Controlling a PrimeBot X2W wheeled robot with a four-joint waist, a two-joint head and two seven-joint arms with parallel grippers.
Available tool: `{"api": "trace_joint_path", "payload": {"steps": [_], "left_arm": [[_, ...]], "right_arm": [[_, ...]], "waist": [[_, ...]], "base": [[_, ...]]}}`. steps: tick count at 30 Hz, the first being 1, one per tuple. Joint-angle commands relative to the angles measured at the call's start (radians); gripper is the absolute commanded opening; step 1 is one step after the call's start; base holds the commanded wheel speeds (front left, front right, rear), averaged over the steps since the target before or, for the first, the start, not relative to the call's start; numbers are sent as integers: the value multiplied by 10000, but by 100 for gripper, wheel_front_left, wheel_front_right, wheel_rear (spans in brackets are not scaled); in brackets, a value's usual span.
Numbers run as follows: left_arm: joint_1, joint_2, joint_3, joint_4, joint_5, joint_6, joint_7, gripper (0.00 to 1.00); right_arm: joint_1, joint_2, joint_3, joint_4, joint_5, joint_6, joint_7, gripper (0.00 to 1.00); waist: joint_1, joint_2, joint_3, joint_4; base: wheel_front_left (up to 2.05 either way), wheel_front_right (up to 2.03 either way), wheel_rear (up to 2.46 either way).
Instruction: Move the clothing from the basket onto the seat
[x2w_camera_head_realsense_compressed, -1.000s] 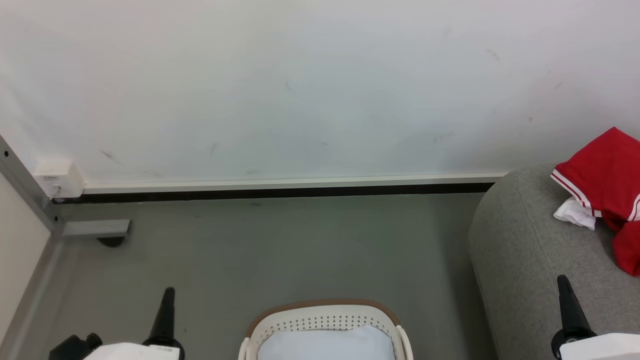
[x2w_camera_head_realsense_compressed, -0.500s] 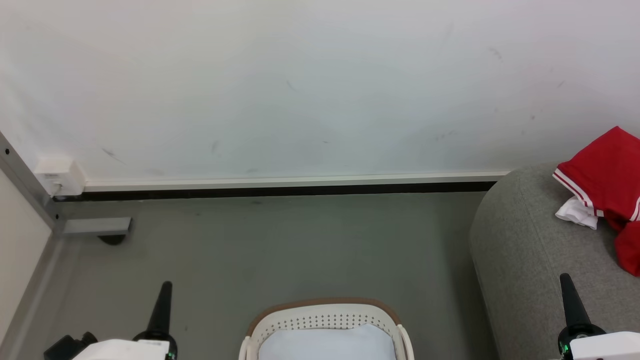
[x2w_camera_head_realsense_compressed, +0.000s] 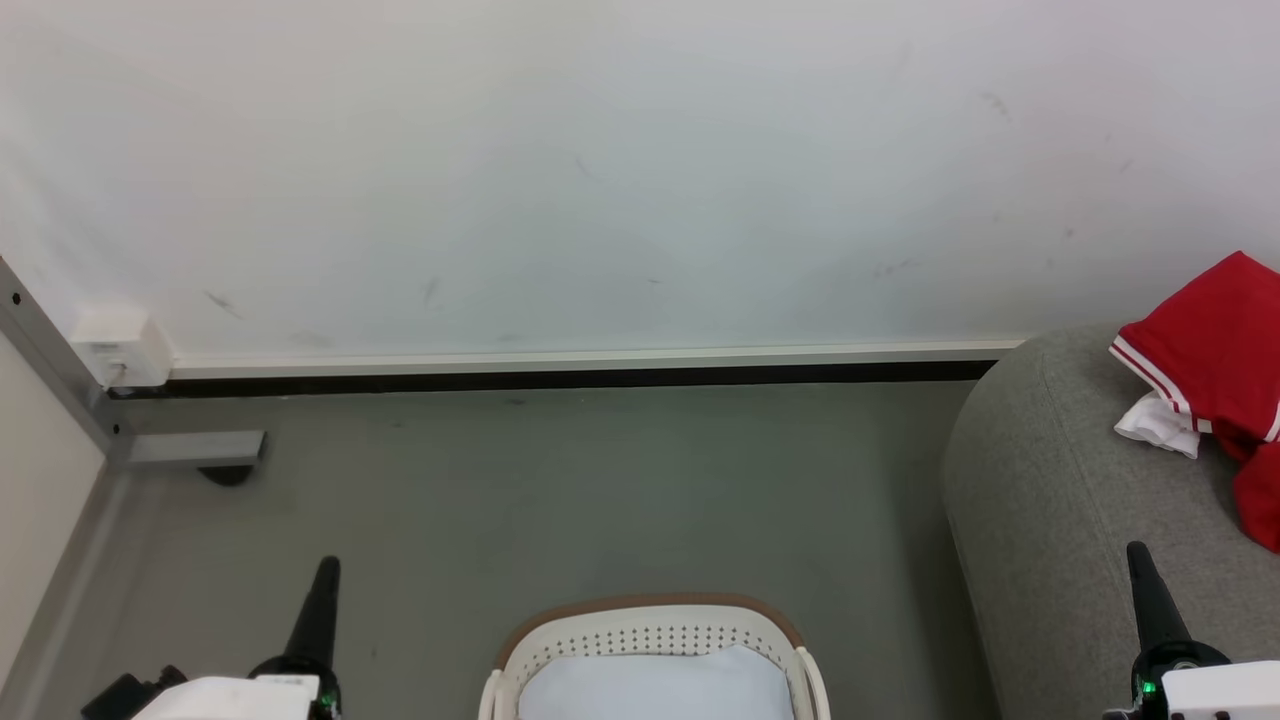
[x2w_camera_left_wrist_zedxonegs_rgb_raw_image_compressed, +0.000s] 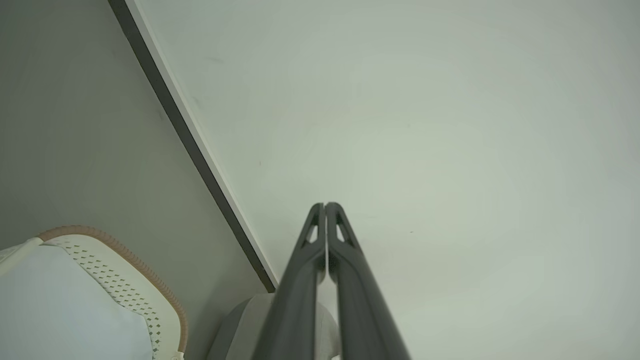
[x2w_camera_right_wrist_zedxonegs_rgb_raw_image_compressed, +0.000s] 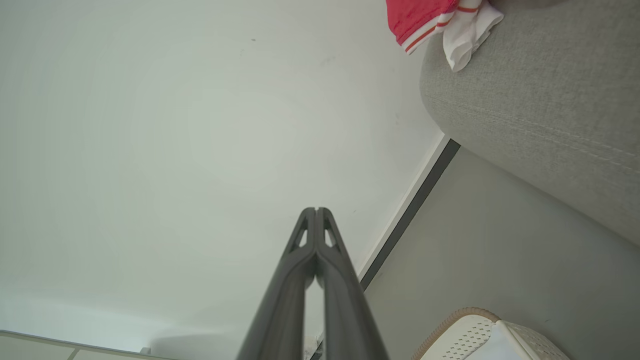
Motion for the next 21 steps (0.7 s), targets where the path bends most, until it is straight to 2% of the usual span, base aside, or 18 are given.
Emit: {"api": "trace_joint_path", "payload": {"steps": [1,21], "left_arm": [[-144,83,56,-128,-337,-61,85,0],[-168,93,220,-251,-1706,-92,474,0]], "right_arm": [[-137,-22,-74,-119,238,-17,76,0],[-145,99,-317,-238,1519,-21,462,0]], "waist": [[-1,0,7,5],[-1,0,68,50]], "base": [[0,0,0],[0,0,0]]}}
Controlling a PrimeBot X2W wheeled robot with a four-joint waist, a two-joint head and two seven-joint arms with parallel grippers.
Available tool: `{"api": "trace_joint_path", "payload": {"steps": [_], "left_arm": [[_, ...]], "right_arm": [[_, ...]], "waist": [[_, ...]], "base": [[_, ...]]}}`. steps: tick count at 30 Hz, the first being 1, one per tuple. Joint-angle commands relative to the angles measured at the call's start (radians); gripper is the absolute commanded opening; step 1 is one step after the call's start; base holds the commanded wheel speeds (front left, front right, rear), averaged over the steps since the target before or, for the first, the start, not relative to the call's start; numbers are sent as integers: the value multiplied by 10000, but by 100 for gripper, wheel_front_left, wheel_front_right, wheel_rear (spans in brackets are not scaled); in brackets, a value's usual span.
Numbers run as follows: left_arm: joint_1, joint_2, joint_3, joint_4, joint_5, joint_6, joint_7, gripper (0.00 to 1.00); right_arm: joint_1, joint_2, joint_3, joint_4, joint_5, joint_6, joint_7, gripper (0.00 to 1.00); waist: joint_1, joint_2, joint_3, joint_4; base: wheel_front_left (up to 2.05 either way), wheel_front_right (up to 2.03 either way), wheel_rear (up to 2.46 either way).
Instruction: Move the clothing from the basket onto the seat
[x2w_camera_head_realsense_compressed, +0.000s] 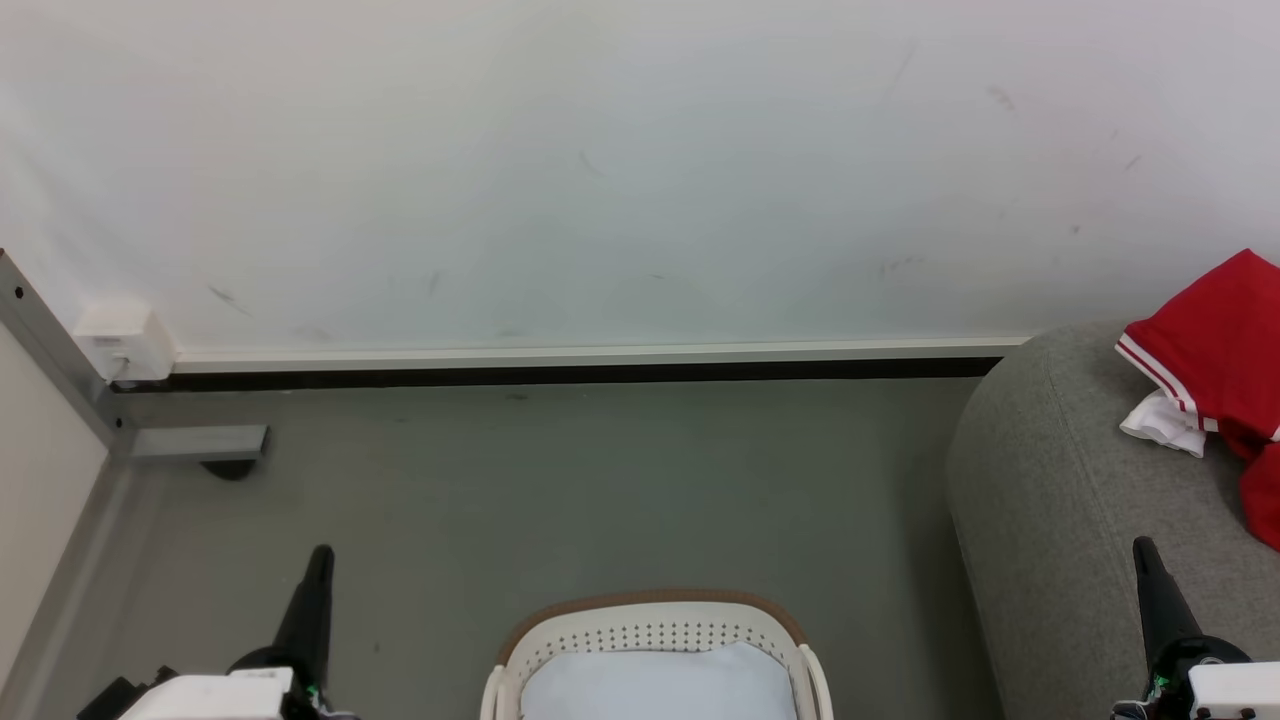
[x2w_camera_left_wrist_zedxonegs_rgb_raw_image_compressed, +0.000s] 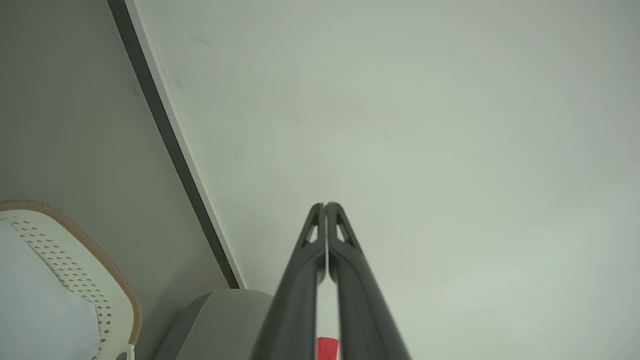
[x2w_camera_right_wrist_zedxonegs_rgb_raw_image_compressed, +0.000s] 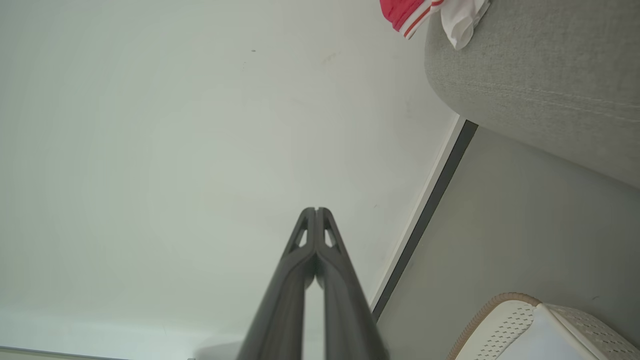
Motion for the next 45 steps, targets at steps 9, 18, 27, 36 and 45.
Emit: {"api": "trace_joint_path", "payload": {"steps": [9,18,27,36,45], "left_arm": [[-133,86,124,-111,-775,-81,203,0],[-136,89,172,-162,-1231,-82,338,0],[-133,88,170,-161,-1232,-82,337,0],[-132,88,169,-160,-1233,-82,337,0],[-131,88,168,-161,-1233,-82,336,0]], "right_arm": [[-134,62,-148,-134,656,-23,215,0],[-134,92,-238,-172,1071,-23,348,0],[-133,89,-234,-168,1069,-23,347,0],[-132,89,-233,-168,1069,-23,345,0],[-131,87,-232,-168,1070,-23,346,0]], "waist": [[-1,-1,29,21],[-1,-1,55,40],[-1,-1,55,40],[-1,-1,55,40],[-1,-1,55,40]], "base": [[0,0,0],[0,0,0],[0,0,0],[0,0,0],[0,0,0]]}}
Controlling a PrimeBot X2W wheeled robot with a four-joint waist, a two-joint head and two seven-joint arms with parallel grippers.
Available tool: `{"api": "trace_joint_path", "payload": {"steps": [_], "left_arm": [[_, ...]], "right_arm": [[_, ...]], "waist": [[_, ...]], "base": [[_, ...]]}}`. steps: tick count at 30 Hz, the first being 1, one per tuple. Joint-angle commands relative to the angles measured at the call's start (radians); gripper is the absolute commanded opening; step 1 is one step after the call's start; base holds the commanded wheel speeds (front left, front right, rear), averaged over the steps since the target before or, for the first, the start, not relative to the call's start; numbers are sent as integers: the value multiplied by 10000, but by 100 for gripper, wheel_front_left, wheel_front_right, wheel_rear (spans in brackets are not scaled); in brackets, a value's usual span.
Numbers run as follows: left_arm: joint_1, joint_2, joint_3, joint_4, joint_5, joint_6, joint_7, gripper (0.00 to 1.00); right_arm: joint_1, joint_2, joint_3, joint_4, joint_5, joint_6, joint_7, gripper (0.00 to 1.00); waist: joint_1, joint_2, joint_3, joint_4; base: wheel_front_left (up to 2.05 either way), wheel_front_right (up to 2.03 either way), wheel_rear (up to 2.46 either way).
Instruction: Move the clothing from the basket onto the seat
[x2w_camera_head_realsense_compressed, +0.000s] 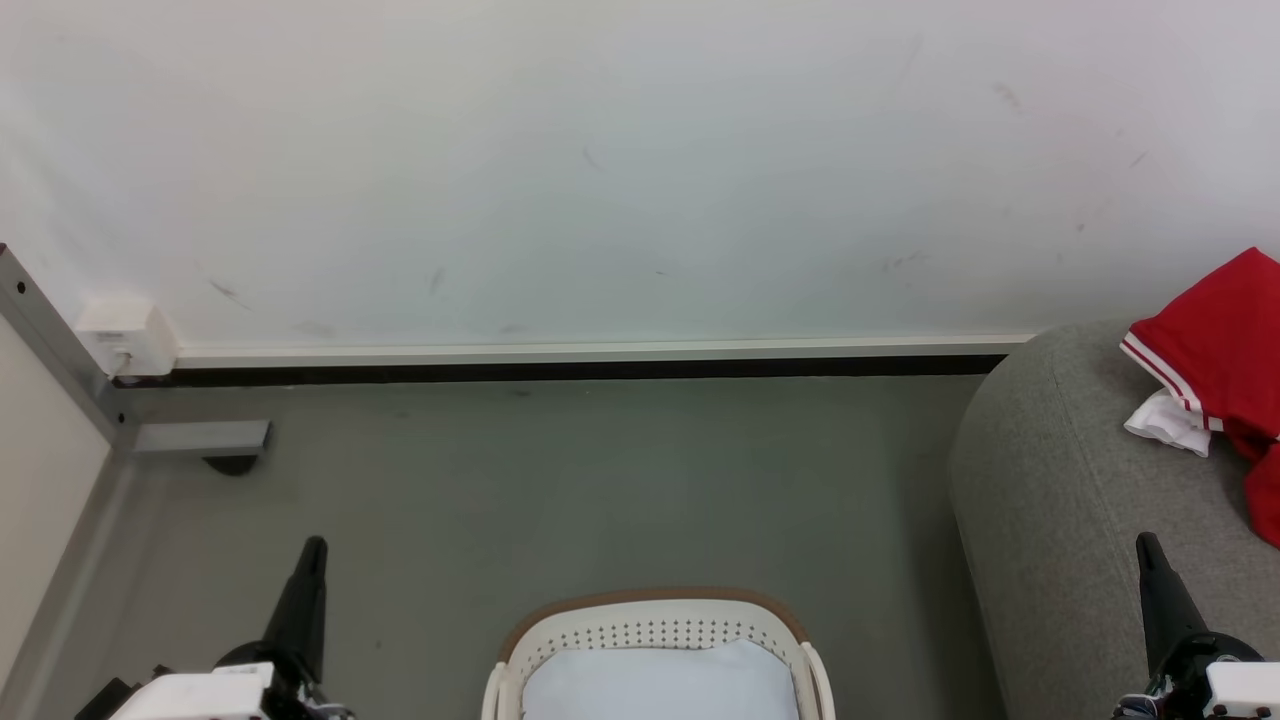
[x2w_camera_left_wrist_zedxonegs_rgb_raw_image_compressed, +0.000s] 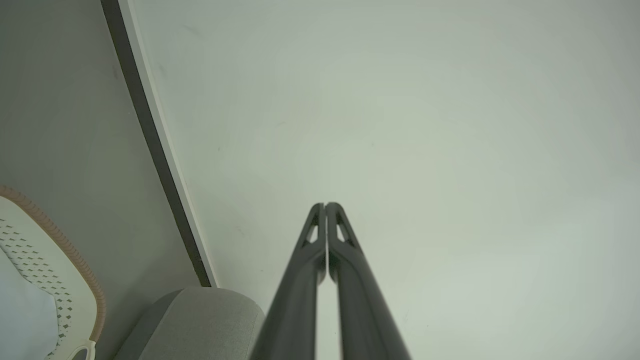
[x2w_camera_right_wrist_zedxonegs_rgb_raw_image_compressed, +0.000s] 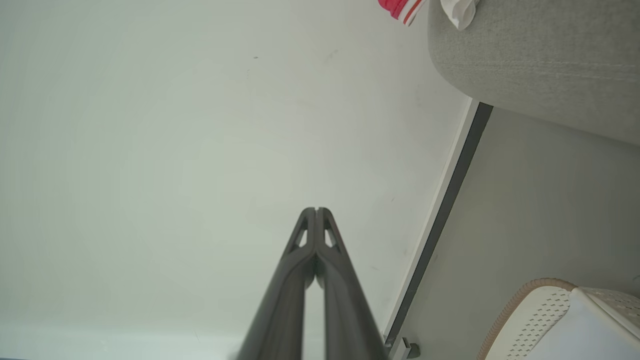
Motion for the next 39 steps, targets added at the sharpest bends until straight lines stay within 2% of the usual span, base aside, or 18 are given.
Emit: {"api": "trace_joint_path", "payload": {"steps": [1,39], "left_arm": [[-83,76,26,-40,-139,-38,37,0],[-83,77,24,-41,-141,-38,35,0]], "right_arm": [[-115,-3,-44,-59,10,-21,31,0],[-115,-3,-41,-58,12,-21,29,0]], "waist": [[0,0,0,0],[0,0,0,0]], "base": [[0,0,0],[0,0,0]]}}
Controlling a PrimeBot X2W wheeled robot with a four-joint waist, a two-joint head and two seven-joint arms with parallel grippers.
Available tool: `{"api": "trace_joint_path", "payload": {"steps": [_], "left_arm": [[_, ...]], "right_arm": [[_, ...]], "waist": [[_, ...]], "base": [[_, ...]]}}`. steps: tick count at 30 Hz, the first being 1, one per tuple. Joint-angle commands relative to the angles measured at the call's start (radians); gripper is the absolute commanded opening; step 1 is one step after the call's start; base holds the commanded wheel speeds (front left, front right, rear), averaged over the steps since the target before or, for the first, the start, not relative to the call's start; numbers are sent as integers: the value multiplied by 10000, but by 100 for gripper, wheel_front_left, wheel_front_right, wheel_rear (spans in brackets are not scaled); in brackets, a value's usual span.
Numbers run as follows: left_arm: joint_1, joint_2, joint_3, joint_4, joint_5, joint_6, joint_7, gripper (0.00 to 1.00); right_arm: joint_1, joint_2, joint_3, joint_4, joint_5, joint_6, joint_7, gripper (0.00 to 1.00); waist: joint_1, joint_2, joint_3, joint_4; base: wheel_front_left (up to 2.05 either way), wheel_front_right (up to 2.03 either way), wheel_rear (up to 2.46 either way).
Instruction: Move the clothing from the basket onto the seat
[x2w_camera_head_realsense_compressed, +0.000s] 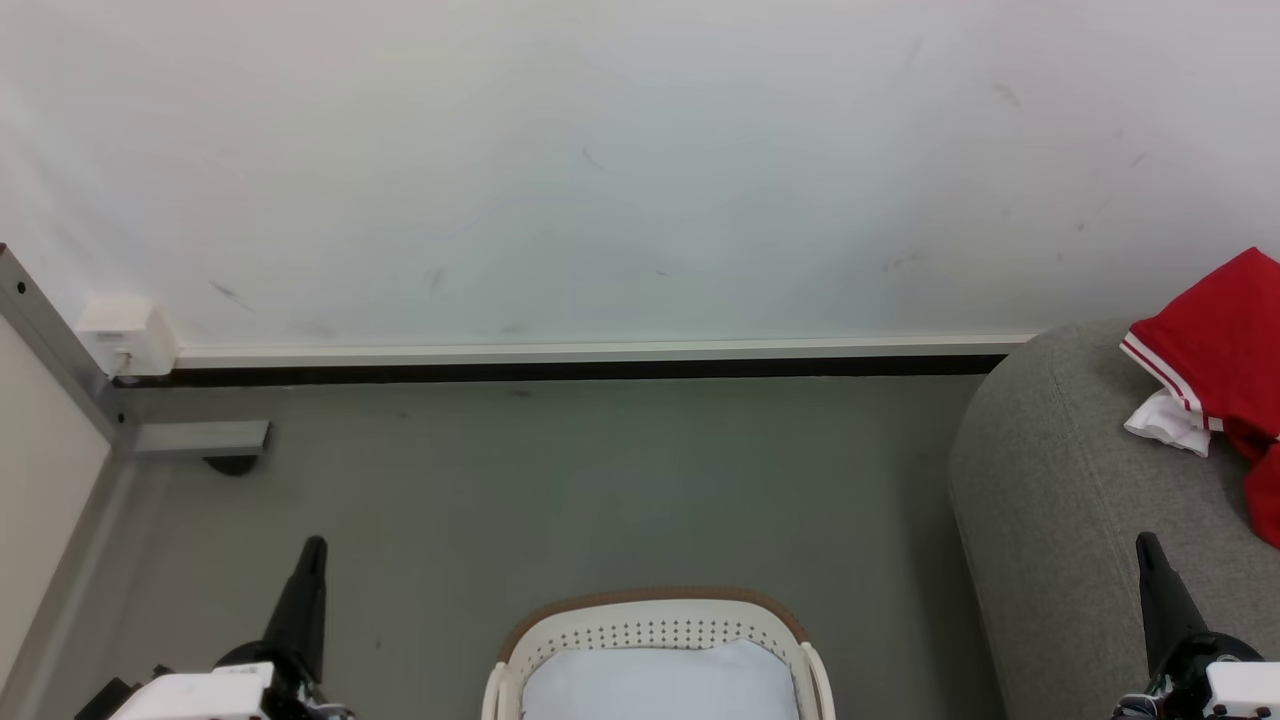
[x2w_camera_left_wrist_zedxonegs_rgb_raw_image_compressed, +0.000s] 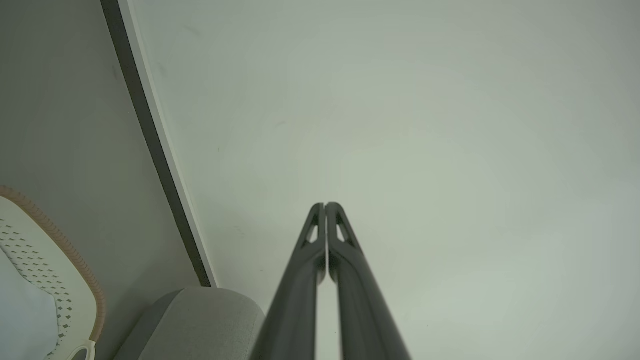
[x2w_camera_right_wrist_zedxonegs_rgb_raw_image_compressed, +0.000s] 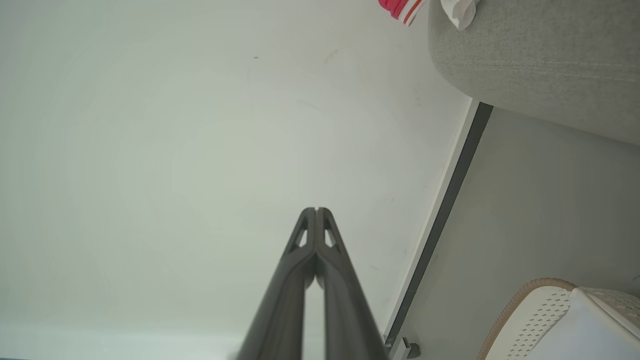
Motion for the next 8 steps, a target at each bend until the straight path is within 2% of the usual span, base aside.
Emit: {"api": "trace_joint_path", "payload": {"steps": [1,8], "left_arm": [[-83,77,24,-39,-141,-38,35,0],[-82,77,23,-40,-141,-38,35,0]], "right_arm": [[-114,-3,-41,-56,12,-21,29,0],[-114,-3,-41,-54,12,-21,28,0]], "waist": [[0,0,0,0],[0,0,0,0]], "base": [[0,0,0],[0,0,0]]}}
